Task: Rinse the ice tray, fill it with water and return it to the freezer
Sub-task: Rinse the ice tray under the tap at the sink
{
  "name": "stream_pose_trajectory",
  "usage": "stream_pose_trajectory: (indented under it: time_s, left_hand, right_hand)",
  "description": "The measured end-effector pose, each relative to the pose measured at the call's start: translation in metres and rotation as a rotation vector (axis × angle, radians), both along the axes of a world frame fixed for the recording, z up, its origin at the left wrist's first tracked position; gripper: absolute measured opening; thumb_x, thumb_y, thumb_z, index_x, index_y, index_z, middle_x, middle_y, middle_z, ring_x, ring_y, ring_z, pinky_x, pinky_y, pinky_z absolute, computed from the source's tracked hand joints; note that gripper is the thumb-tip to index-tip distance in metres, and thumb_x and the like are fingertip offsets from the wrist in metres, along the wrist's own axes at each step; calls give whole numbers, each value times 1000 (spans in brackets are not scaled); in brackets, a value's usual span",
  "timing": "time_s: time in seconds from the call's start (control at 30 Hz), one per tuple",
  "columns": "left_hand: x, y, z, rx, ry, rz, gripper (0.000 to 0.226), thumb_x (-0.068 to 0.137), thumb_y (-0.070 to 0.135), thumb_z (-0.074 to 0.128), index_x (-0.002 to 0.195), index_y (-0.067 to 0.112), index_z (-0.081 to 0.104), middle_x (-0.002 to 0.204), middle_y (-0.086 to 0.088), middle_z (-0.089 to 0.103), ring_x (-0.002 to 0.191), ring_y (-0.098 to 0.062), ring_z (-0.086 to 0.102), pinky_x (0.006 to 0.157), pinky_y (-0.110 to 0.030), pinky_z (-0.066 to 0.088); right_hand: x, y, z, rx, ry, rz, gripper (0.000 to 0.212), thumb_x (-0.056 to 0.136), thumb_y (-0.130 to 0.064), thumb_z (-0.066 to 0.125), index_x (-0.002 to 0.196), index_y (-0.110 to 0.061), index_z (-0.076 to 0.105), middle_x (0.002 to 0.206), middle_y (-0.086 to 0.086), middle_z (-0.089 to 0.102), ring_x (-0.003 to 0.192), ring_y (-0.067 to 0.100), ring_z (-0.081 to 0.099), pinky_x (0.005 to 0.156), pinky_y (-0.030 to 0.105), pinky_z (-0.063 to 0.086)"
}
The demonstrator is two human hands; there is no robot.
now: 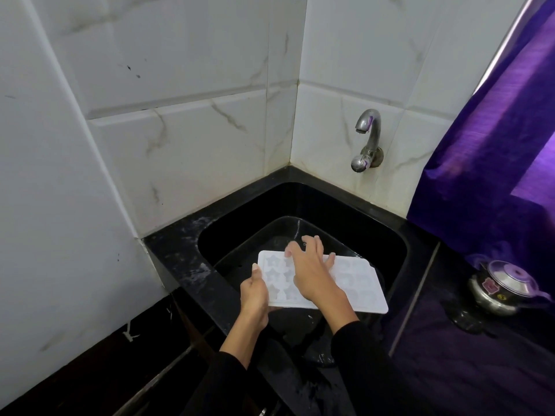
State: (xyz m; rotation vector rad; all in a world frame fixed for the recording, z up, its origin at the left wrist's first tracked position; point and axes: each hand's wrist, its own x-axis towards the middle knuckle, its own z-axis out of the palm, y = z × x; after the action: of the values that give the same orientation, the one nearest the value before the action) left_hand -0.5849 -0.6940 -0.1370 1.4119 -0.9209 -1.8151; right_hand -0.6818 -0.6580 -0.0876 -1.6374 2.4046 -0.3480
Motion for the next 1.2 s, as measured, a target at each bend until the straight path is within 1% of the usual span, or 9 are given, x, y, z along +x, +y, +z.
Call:
stream_pose_trajectory:
  time_s: [0.17,0.27,0.47,0.57,0.67,0.83,0.93,1.03,1.2]
  left_hand:
    - [1,3,-1,-20,-18,2,44,102,41,28,102,10,59,95,-16,69,87,-31,68,64,-39,56]
    - [0,4,-1,-24,-8,-7,46,102,40,27,98,10,61,93,-17,69,87,-32,68,66,-39,56]
    - [1,3,-2,-16,-6,6,44,102,40,28,94,11,60,93,-17,69,87,-32,68,67,-39,56]
    - [0,4,1,-15,2,-2,43,102,39,27,92,13,59,92,-16,69,85,-31,68,63,-37,55]
    - [0,3,2,-7,-7,3,41,102,40,27,90,15,58,92,-15,68,87,-32,68,65,-39,56]
    - [1,4,1,15,-14,11,42,102,40,28,90,14,59,91,-16,69,85,-32,68,67,-41,57]
    - [1,3,0,23,-17,-3,43,102,41,28,94,12,59,93,-17,69,85,-32,68,63,-39,56]
    - [2,0,2,29,-26,-2,42,101,42,29,96,11,58,96,-17,69,88,-32,68,69,-42,57]
    - [7,-7,4,59,-19,22,46,101,44,30,106,8,57,99,-13,68,90,-32,67,73,-47,56]
  right_hand:
    - [9,-11,1,70,47,75,67,79,19,50,129,-26,51,158,13,0,145,33,-16,113,61,-6]
    - [13,-14,-1,160,113,107,72,80,13,59,136,-30,48,159,13,-4,144,36,-16,112,64,-5]
    - [12,-15,-2,168,168,124,65,81,9,61,133,-28,51,157,15,4,144,38,-14,110,64,-6]
    - [13,-18,-3,167,188,111,64,82,7,63,135,-27,50,158,16,2,144,39,-14,110,65,-6]
    - [14,-20,-5,180,195,124,64,83,2,65,136,-28,49,159,15,0,144,39,-13,110,65,-5]
    - [14,-21,-12,158,171,115,61,83,-1,67,134,-30,50,156,13,10,145,37,-8,111,64,-3]
    - [12,-19,-12,152,112,105,65,81,4,65,134,-31,50,157,13,7,145,36,-10,111,64,-4]
    - [5,-10,0,60,2,62,70,80,16,53,131,-32,51,158,11,2,145,32,-15,113,61,-8]
    - [-28,20,23,-54,-45,-157,73,75,24,45,117,-34,59,158,9,5,145,30,-16,111,62,-11]
